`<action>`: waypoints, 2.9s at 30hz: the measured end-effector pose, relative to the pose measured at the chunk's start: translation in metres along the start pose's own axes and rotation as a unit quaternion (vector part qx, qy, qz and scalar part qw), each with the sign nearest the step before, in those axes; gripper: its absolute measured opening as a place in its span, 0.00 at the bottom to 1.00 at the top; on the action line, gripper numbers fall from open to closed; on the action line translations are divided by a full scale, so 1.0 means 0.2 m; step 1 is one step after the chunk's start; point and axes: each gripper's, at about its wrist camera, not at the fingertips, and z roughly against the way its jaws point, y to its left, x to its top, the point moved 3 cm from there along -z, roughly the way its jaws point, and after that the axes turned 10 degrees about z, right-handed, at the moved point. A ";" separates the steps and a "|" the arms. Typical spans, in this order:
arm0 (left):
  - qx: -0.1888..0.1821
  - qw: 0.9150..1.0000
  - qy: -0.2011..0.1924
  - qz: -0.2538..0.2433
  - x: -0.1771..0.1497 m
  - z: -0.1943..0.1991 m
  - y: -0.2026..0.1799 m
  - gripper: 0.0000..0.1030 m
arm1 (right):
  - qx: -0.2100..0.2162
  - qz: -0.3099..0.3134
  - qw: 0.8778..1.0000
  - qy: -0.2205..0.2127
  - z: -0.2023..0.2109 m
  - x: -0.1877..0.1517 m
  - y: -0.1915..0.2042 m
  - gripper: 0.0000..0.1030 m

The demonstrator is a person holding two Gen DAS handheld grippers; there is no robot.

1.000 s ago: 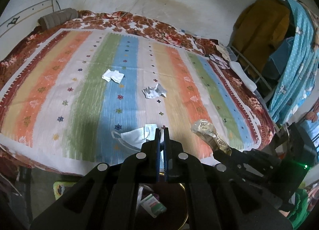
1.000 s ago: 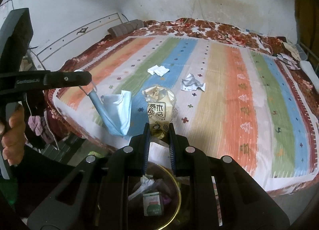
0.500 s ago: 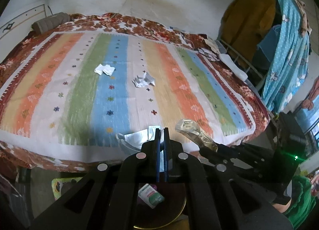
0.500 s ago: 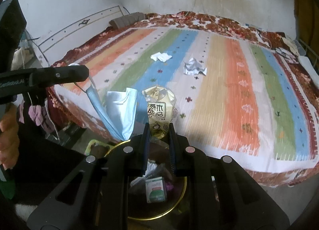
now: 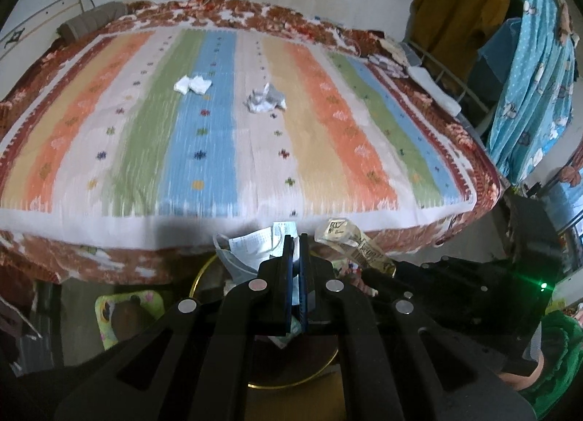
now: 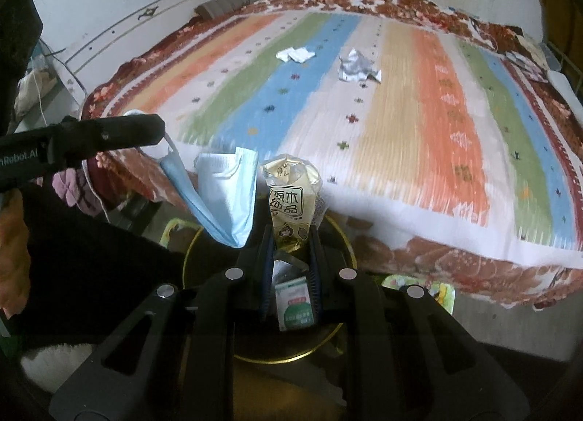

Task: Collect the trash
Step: 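Carry the blue mask and gold packet in both tools over the black bin, then open both tools to drop the mask and gold packet into the bin, then raise both open tools from the bin back toward the bed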

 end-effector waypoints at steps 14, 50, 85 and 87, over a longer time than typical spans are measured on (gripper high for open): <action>0.052 0.996 0.068 0.018 -0.12 -0.19 0.06 0.02 | 0.029 -0.029 0.994 0.103 -0.21 -0.12 0.02 0.16; 0.056 0.992 0.074 0.086 -0.05 -0.21 0.19 0.38 | 0.020 -0.042 0.992 0.121 -0.28 -0.13 0.01 0.51; 0.106 0.989 -0.056 0.083 0.46 -0.06 0.27 0.94 | -0.065 0.032 0.992 -0.104 0.09 0.44 -0.12 0.91; 0.104 0.989 -0.056 0.093 0.49 -0.07 0.29 0.94 | -0.060 0.031 0.993 -0.102 0.08 0.47 -0.13 0.91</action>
